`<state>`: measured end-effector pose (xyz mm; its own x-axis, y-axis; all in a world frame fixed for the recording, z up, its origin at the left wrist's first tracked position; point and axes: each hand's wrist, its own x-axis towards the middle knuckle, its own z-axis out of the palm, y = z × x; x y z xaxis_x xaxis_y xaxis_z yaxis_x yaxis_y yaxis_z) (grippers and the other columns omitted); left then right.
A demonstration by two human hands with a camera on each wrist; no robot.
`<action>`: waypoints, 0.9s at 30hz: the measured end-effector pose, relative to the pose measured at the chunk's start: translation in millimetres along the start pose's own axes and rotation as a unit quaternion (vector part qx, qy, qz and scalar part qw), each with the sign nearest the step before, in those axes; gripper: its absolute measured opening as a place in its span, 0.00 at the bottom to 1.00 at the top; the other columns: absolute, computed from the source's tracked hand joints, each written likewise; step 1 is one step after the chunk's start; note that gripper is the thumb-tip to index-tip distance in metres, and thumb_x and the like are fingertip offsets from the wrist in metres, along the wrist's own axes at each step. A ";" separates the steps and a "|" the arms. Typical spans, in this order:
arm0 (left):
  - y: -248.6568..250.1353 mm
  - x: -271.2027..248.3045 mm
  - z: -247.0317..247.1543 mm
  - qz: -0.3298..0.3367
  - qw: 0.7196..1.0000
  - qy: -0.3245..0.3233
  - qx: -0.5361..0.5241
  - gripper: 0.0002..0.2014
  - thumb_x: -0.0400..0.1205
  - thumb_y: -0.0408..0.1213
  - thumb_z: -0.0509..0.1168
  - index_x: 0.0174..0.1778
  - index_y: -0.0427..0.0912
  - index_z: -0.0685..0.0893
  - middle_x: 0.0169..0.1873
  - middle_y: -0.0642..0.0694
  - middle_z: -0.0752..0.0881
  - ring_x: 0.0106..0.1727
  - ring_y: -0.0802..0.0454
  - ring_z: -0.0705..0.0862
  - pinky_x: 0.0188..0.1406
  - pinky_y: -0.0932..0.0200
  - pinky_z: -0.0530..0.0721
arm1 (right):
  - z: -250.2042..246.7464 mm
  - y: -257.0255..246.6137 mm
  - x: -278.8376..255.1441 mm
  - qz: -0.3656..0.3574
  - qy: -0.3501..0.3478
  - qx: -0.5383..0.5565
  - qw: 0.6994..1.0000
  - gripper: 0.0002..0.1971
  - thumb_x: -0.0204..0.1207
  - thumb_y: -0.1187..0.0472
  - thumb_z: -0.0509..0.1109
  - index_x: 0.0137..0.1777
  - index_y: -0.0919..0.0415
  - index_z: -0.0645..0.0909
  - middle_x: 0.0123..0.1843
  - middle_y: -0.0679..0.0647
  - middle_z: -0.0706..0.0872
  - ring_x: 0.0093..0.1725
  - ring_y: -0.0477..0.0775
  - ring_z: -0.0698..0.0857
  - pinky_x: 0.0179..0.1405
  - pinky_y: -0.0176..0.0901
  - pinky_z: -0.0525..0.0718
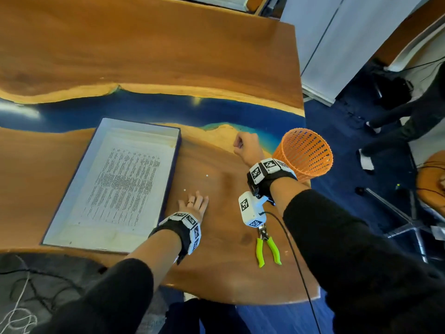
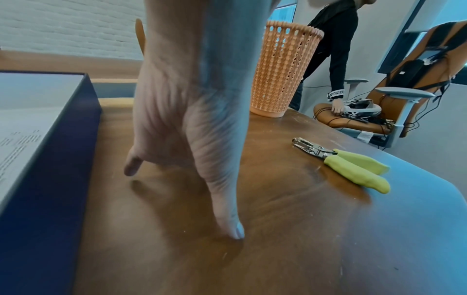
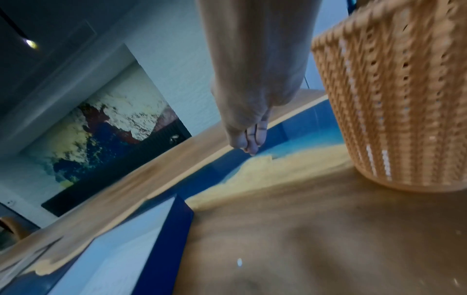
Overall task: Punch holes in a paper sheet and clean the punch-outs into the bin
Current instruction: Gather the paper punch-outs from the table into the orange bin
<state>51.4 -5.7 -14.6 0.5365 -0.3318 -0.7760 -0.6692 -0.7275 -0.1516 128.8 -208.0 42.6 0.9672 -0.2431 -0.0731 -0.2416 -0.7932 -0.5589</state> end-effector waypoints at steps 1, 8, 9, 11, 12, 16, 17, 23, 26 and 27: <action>0.2 -1.3 -0.9 0.001 1.000 0.008 0.002 0.56 0.76 0.45 0.72 0.82 0.41 0.32 0.82 0.36 0.36 0.84 0.35 0.42 0.77 0.35 0.62 | -12.7 -2.0 -3.2 -0.002 0.009 0.008 1.000 0.06 0.64 0.77 0.68 0.38 0.68 0.82 0.36 0.64 0.85 0.40 0.63 0.83 0.43 0.52 0.83; -8.8 0.5 -5.3 0.009 0.999 -0.033 0.011 0.58 0.73 0.47 0.75 0.83 0.48 0.33 0.82 0.40 0.30 0.85 0.39 0.41 0.77 0.36 0.64 | -110.7 14.2 -30.4 0.014 0.105 -0.021 0.994 0.06 0.64 0.76 0.70 0.39 0.71 0.87 0.39 0.69 0.90 0.43 0.65 0.88 0.52 0.54 0.85; -10.8 1.7 -5.0 0.010 0.999 -0.033 0.022 0.58 0.73 0.48 0.74 0.83 0.48 0.33 0.82 0.41 0.30 0.85 0.40 0.41 0.76 0.37 0.66 | -122.5 21.7 -35.2 0.026 0.116 -0.035 0.992 0.06 0.65 0.75 0.70 0.39 0.72 0.88 0.40 0.69 0.90 0.44 0.65 0.88 0.51 0.51 0.85; -14.1 4.1 -4.0 0.013 0.999 -0.030 0.036 0.57 0.74 0.49 0.73 0.83 0.49 0.33 0.82 0.43 0.30 0.85 0.42 0.42 0.74 0.38 0.70 | -141.9 35.8 -45.8 0.048 0.122 -0.072 0.989 0.05 0.66 0.72 0.72 0.38 0.70 0.89 0.40 0.68 0.90 0.46 0.64 0.87 0.48 0.49 0.85; -15.7 6.1 -2.4 0.017 0.999 -0.030 0.036 0.57 0.74 0.48 0.73 0.83 0.50 0.33 0.82 0.44 0.29 0.85 0.42 0.43 0.74 0.38 0.72 | -149.2 41.3 -51.7 0.061 0.117 -0.086 0.988 0.04 0.66 0.72 0.72 0.37 0.70 0.89 0.39 0.67 0.90 0.45 0.62 0.87 0.47 0.50 0.86; -20.2 8.9 -1.6 0.031 0.999 -0.030 0.022 0.57 0.73 0.47 0.74 0.83 0.51 0.34 0.81 0.45 0.28 0.85 0.42 0.48 0.72 0.40 0.74 | -162.5 57.2 -66.7 0.106 0.067 -0.102 0.987 0.04 0.63 0.76 0.75 0.31 0.69 0.88 0.32 0.68 0.89 0.20 0.43 0.82 0.38 0.45 0.87; -20.4 9.0 -1.4 0.033 0.999 -0.031 0.020 0.56 0.73 0.47 0.74 0.83 0.52 0.34 0.81 0.46 0.27 0.85 0.42 0.48 0.72 0.40 0.75 | -163.4 59.0 -68.4 0.115 0.057 -0.104 0.986 0.06 0.63 0.76 0.76 0.29 0.67 0.87 0.31 0.67 0.88 0.20 0.44 0.82 0.37 0.45 0.86; -17.1 5.0 -2.7 0.029 0.998 -0.036 0.032 0.55 0.75 0.45 0.72 0.83 0.50 0.33 0.81 0.44 0.27 0.85 0.43 0.45 0.73 0.41 0.74 | -160.8 70.4 -61.8 0.143 0.073 -0.109 0.981 0.20 0.62 0.76 0.79 0.17 0.57 0.77 0.28 0.59 0.84 0.34 0.60 0.87 0.41 0.46 0.86; -15.5 2.7 -5.7 0.025 0.998 -0.042 0.029 0.54 0.76 0.45 0.71 0.83 0.50 0.33 0.81 0.44 0.27 0.85 0.42 0.45 0.75 0.42 0.71 | -156.2 80.0 -56.0 0.161 0.067 -0.110 0.979 0.14 0.65 0.77 0.76 0.24 0.60 0.84 0.43 0.65 0.88 0.37 0.64 0.88 0.46 0.51 0.89; -14.9 1.5 -6.3 0.024 0.998 -0.041 0.030 0.54 0.77 0.45 0.71 0.83 0.49 0.33 0.81 0.44 0.27 0.85 0.42 0.44 0.75 0.42 0.71 | -154.4 83.1 -54.4 0.165 0.067 -0.104 0.978 0.09 0.66 0.76 0.76 0.30 0.63 0.87 0.50 0.67 0.87 0.39 0.66 0.89 0.48 0.55 0.89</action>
<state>65.4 0.8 -9.6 0.4607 -0.3123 -0.8308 -0.7238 -0.6739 -0.1480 44.1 -346.9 127.6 0.8178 -0.5660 -0.1043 -0.5640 -0.7519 -0.3414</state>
